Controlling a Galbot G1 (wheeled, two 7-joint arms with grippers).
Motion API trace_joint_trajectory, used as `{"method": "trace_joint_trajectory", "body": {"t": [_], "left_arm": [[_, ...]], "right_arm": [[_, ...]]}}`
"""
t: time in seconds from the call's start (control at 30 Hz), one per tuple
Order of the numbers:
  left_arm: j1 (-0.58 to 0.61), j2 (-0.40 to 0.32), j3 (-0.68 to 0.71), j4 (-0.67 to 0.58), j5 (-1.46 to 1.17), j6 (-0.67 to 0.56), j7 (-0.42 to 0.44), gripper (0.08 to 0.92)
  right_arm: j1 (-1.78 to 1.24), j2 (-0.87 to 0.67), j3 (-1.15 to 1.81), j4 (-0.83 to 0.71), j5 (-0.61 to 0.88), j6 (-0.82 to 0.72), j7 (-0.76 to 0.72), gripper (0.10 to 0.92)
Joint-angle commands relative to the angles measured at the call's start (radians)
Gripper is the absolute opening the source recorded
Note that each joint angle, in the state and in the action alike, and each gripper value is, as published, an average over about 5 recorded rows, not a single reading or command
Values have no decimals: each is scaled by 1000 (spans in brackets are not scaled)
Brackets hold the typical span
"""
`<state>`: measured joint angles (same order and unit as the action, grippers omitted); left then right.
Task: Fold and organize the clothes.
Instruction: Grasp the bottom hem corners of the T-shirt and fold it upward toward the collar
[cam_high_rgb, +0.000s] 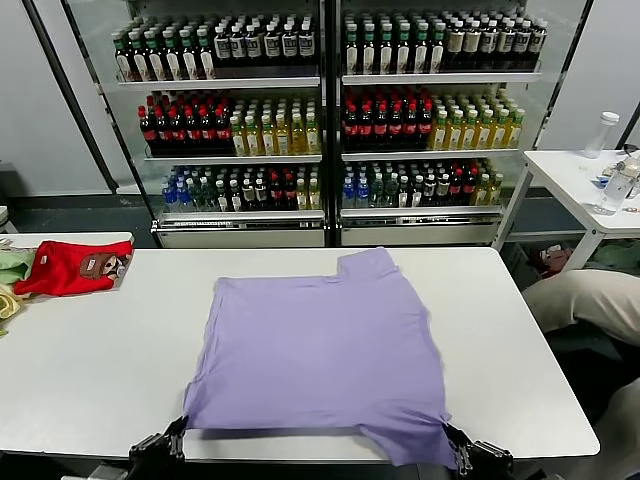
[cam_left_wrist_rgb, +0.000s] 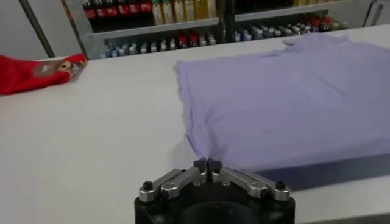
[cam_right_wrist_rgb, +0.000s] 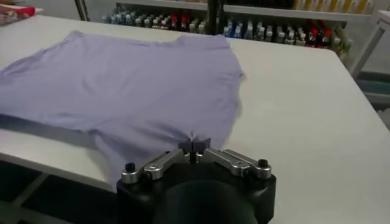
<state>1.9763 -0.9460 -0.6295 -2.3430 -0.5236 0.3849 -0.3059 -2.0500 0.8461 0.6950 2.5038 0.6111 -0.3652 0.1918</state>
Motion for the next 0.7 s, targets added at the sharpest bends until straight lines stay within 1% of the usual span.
{"method": "trace_joint_trajectory", "body": {"t": [0.03,0.1,0.17,0.3,0.5,0.7], "left_arm": [[-99,11,-76,-5,-30,5,-28,88],[-229,-6,-39,53,-26,14,-9,88],[-326,-26,-3,107,-27,21,11,88],[-460,-53,52,214,-34,31,61,88],[-576,-90,110,307,-19,33,100,88],[-637,-123,143,368,23,28,121,88]], "right_arm": [[151,7,-1,-1,28,-12,28,115],[269,16,-33,-50,48,-32,42,115],[358,21,-73,-99,51,-47,48,115],[512,32,-174,-212,21,-67,57,115],[647,54,-288,-332,3,-82,60,115],[702,80,-343,-391,-8,-81,63,115]]}}
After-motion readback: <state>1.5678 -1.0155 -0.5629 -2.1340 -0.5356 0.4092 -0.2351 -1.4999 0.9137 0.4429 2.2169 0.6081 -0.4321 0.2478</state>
